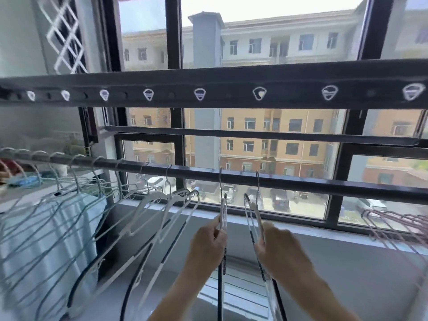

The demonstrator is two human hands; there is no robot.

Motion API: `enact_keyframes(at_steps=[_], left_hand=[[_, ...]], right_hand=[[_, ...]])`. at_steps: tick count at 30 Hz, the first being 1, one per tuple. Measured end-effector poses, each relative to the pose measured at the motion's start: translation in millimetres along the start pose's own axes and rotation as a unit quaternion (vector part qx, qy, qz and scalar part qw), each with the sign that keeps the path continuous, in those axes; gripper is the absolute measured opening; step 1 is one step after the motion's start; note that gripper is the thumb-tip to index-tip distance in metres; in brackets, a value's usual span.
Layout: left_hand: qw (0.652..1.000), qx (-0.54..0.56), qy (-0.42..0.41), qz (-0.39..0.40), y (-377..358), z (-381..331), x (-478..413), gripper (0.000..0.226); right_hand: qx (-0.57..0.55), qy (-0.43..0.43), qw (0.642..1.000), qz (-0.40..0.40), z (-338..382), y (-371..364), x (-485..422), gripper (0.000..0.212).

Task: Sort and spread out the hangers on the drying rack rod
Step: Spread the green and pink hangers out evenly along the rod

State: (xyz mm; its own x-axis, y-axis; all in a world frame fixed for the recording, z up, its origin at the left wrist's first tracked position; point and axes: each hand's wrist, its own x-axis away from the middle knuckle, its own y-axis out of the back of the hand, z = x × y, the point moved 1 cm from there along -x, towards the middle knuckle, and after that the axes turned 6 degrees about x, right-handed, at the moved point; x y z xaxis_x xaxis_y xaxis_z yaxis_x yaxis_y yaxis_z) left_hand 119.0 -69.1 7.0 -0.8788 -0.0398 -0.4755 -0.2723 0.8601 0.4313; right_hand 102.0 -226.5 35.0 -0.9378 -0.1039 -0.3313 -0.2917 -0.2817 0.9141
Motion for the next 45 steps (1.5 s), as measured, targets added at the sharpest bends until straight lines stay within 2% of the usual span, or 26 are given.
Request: enact_keyframes(at_steps=[3,10,14,21,26,33,39,40,43,45], left_hand=[[1.0,-0.008,0.015,0.002,9,9,1,0.022],[1.0,-0.012,0.023,-0.007,24,19,0,0.021],[0.999,-0.003,0.043,-0.016,33,26,-3,0.017],[0.999,-0.009,0.048,0.002,44,28,-6,0.017],[0.998,-0.02,0.049,0.016,45,26,-6,0.026],[0.998,-0.03,0.047,0.011,45,24,-8,0.019],[0.996,-0.074,0.053,-0.002,48,24,-6,0.016],[0.994,-0.093,0.066,-0.002,51,21,-4,0.021],[0.976,-0.188,0.109,0.014,59,1,8,0.057],[0.969,-0.235,0.08,-0.011,63,-25,19,0.067]], right_hand=[[-0.008,0.004,1.0,0.011,12,-1,-1,0.01],[0.001,0.027,1.0,0.015,29,-7,-6,0.01],[0.009,0.035,0.999,0.015,36,-13,-11,0.002],[0.005,0.038,0.999,0.02,43,-19,-15,0.009],[0.006,0.031,0.999,0.025,49,-22,-17,0.002],[-0.017,0.023,0.999,0.03,54,-18,-21,0.011],[-0.009,0.015,1.0,0.014,49,-21,-17,0.003],[-0.008,0.014,1.0,0.008,48,-22,-17,0.005],[0.007,0.02,1.0,-0.004,45,-23,-16,0.012],[-0.01,0.029,0.999,-0.008,45,-20,-11,0.022]])
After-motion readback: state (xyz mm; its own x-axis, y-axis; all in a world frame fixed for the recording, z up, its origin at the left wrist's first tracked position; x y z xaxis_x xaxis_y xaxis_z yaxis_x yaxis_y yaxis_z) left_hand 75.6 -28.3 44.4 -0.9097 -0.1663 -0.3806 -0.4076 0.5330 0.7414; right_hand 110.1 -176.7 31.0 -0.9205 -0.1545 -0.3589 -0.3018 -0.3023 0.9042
